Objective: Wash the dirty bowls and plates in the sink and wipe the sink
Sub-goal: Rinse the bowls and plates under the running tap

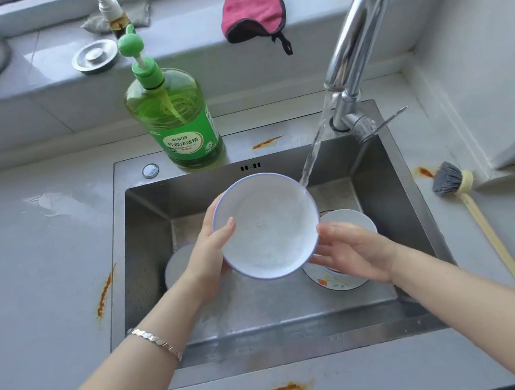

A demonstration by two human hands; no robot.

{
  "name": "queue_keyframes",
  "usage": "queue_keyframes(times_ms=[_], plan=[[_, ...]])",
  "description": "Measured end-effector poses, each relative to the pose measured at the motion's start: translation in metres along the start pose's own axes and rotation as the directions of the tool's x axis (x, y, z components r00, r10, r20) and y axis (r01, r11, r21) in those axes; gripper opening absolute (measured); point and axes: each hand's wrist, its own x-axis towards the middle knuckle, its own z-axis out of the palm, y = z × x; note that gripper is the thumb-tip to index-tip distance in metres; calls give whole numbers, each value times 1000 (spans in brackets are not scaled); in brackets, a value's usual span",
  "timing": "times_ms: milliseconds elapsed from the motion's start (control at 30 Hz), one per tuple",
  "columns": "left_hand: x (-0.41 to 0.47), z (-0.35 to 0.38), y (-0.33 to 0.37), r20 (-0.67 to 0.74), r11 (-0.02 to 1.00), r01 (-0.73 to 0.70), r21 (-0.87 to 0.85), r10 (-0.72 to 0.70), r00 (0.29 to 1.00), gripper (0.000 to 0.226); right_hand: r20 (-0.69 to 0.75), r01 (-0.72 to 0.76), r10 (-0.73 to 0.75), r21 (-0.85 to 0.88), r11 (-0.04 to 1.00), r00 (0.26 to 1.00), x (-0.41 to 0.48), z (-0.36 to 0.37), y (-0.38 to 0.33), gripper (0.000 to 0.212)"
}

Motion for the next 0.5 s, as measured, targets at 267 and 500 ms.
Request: queue_keyframes(times_ms=[267, 500], plan=[[2, 5, -18, 74, 992, 128, 11, -129, 989, 27, -130, -5, -2, -49, 999, 992, 5, -1, 14, 69], [-5, -14, -20, -296, 951, 209, 227, -137, 945, 28, -288, 78, -470, -782, 619, 834, 7, 15, 9, 39]])
